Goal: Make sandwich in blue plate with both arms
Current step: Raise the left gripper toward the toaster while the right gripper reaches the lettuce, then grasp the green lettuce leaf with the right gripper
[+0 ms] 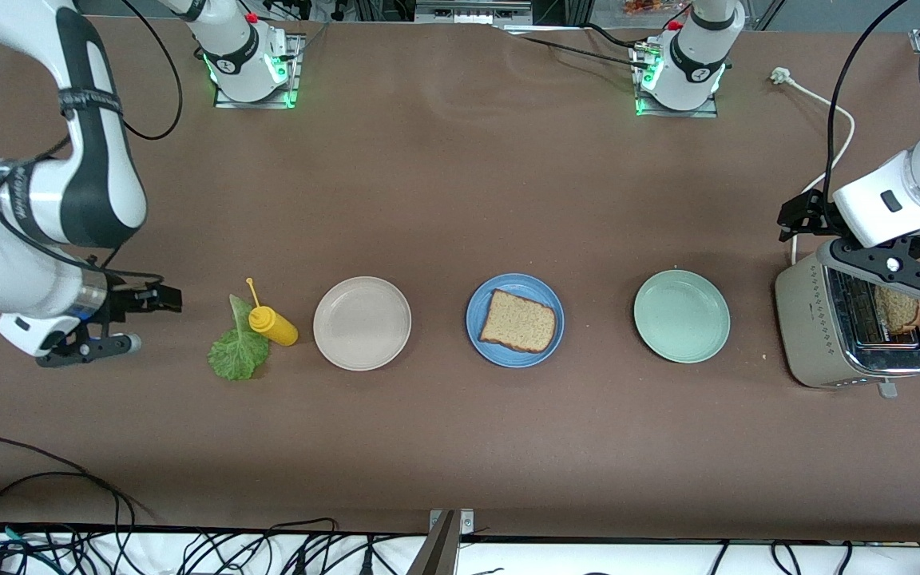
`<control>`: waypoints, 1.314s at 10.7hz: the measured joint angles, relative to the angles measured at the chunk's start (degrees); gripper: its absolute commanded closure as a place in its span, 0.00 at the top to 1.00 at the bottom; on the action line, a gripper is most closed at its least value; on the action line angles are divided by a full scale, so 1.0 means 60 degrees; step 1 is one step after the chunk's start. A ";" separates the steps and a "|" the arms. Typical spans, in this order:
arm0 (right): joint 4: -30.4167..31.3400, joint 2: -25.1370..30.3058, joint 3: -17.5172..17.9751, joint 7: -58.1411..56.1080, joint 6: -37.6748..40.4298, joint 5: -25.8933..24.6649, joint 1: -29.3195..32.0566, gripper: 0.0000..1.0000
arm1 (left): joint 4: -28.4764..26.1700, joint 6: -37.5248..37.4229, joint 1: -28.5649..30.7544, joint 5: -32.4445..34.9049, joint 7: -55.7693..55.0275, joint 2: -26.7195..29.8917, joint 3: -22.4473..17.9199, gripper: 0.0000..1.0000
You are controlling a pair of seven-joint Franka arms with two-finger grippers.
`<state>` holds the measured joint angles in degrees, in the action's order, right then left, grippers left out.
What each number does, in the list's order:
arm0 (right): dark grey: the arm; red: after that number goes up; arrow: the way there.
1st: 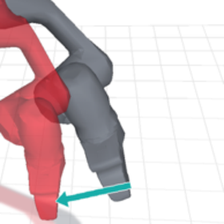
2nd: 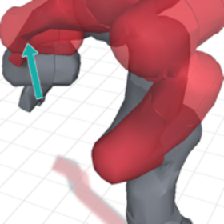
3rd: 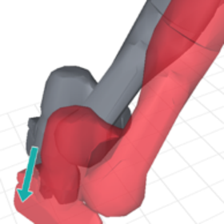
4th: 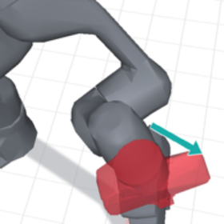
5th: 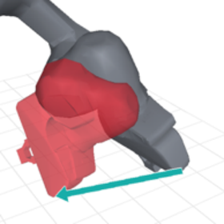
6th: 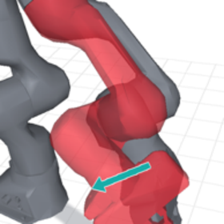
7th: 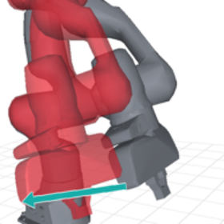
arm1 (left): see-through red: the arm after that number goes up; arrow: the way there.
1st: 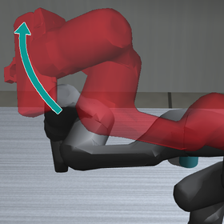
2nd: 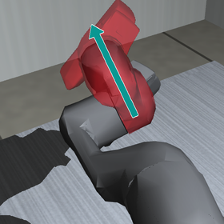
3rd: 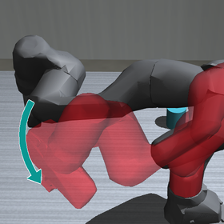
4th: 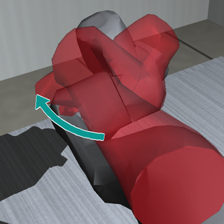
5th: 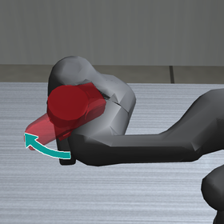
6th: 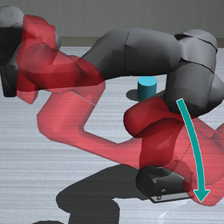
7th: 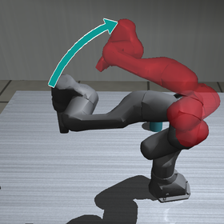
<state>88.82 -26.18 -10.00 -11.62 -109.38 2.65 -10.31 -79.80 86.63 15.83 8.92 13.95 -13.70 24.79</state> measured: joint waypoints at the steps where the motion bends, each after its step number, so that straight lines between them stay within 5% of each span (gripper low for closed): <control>1: -0.0021 -0.0306 0.0021 -0.0010 -0.0416 0.0212 -0.0003 1.00 | 0.0000 -0.0002 -0.0012 0.0000 -0.0001 0.0002 0.0027 1.00; 6: -0.0034 -0.1888 0.0096 -0.0849 -0.2541 0.0849 0.0058 1.00 | -0.0017 -0.0116 -0.0047 -0.0058 -0.0001 0.0018 -0.0031 1.00; 11: -0.0041 -0.2839 0.0820 -0.0870 -0.3720 0.0960 0.0070 0.97 | -0.1089 0.0500 -0.2377 -0.1168 -0.0011 0.0941 -0.2867 1.00; 12: -0.0042 -0.2871 0.0823 -0.0870 -0.3721 0.0960 0.0077 0.87 | -0.1513 0.0806 -0.2631 -0.1204 -0.0003 0.1250 -0.3222 1.00; 14: -0.0013 -0.2989 0.0823 -0.0888 -0.3864 0.0960 0.0098 0.40 | -0.1931 0.0935 -0.2759 -0.1205 -0.0004 0.1665 -0.3397 1.00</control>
<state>88.74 -44.11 -5.06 -16.95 -132.57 8.41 -9.73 -91.39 92.24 -0.72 1.69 13.93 -3.72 4.41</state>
